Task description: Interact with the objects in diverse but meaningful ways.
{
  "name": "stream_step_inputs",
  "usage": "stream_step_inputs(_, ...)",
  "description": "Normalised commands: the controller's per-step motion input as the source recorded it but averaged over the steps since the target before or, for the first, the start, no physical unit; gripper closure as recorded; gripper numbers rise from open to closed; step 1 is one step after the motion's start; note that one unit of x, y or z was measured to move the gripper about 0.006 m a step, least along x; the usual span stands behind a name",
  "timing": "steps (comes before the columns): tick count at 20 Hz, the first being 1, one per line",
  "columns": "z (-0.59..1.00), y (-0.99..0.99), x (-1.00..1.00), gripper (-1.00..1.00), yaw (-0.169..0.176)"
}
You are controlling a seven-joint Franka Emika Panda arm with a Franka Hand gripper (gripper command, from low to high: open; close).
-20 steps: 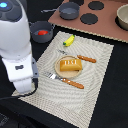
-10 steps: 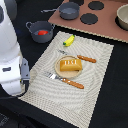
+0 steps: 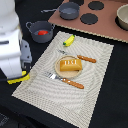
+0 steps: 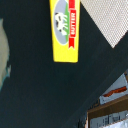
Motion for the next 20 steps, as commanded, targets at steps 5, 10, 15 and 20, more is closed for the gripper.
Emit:
stream_step_inputs(5, 0.27, 0.65, -0.17, -1.0, -0.065)
stream_step_inputs(10, 0.29, 0.65, 0.0, -1.0, -0.099)
stream_step_inputs(15, 0.23, 0.62, 0.0, -1.0, -0.125)
stream_step_inputs(20, 0.03, 0.56, -0.01, -1.0, -0.14)
